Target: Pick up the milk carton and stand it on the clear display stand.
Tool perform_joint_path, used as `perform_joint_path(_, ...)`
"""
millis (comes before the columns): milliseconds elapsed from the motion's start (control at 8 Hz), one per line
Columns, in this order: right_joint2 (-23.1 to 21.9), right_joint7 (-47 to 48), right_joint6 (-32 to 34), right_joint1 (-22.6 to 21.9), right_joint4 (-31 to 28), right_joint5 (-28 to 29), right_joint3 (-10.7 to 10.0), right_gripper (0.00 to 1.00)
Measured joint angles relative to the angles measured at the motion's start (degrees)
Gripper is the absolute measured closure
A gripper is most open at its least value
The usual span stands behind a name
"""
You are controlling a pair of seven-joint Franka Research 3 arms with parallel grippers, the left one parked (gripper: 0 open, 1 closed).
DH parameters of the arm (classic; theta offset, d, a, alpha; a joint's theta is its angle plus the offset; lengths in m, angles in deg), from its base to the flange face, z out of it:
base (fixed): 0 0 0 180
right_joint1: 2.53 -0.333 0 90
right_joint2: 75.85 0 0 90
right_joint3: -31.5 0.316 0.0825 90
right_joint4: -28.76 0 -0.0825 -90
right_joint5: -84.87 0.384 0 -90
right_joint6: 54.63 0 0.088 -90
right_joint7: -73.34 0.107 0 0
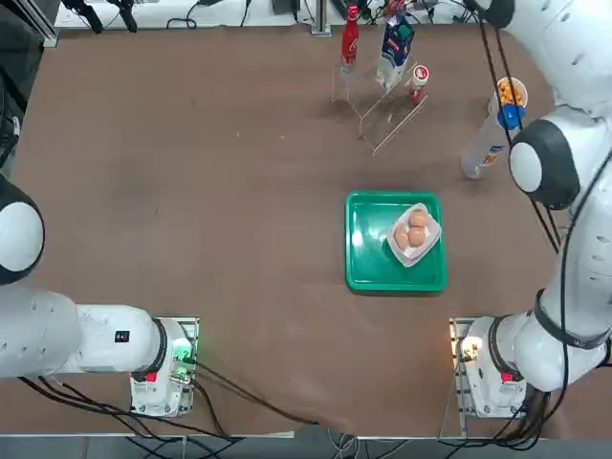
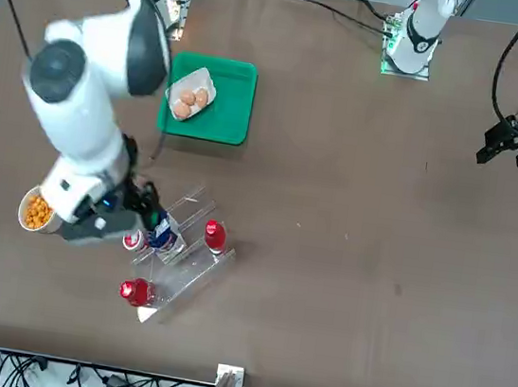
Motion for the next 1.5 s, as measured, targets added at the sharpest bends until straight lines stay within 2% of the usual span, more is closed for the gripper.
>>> perform_joint_path(500,-7.2,-1.2,17.3,7.5,0.0,0.0,-1.1,0.0)
perform_joint_path(750,-9.5,-3.4,21.4,11.6,-1.6,0.1,-1.2,0.0)
perform_joint_path(1125,-15.8,-10.6,21.4,17.4,-9.9,0.2,-1.3,0.0)
perform_joint_path(1500,-24.4,-11.6,15.6,19.7,-21.5,0.3,-1.4,0.0)
